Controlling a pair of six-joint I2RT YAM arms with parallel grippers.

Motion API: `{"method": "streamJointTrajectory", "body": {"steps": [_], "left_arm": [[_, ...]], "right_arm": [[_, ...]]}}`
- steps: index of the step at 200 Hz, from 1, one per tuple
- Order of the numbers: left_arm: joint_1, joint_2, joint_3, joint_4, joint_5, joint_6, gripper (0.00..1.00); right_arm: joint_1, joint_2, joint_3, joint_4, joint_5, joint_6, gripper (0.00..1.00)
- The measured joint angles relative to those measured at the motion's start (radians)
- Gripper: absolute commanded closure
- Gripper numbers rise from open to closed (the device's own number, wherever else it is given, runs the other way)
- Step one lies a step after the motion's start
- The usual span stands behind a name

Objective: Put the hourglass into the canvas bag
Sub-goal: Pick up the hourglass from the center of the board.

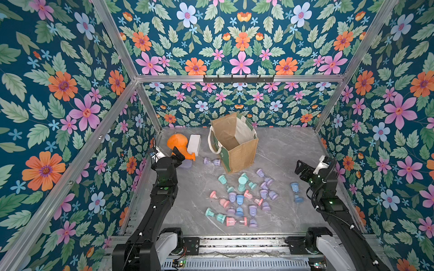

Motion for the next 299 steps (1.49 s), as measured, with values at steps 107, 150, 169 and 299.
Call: {"method": "streamJointTrajectory", "body": {"steps": [107, 150, 169, 299], "left_arm": [[-0.415, -0.091, 0.09, -0.356, 0.045, -0.119, 0.0], [-0.702, 0.011, 0.12, -0.402, -0.013, -0.105, 0.0], [-0.788, 0.084, 0.146, -0.401, -0.041, -0.09, 0.01], [-0.954, 0.577, 0.364, -0.334, -0.058, -0.068, 0.12]], "right_arm": [[0.303, 0.192, 0.177, -0.333, -0.125, 0.083, 0.01], [0.449, 0.215, 0.183, -0.373, -0.138, 0.117, 0.01], [0.51, 0.215, 0.182, -0.377, -0.152, 0.126, 0.01], [0.583, 0.088, 0.091, -0.356, -0.217, 0.138, 0.01]]}}
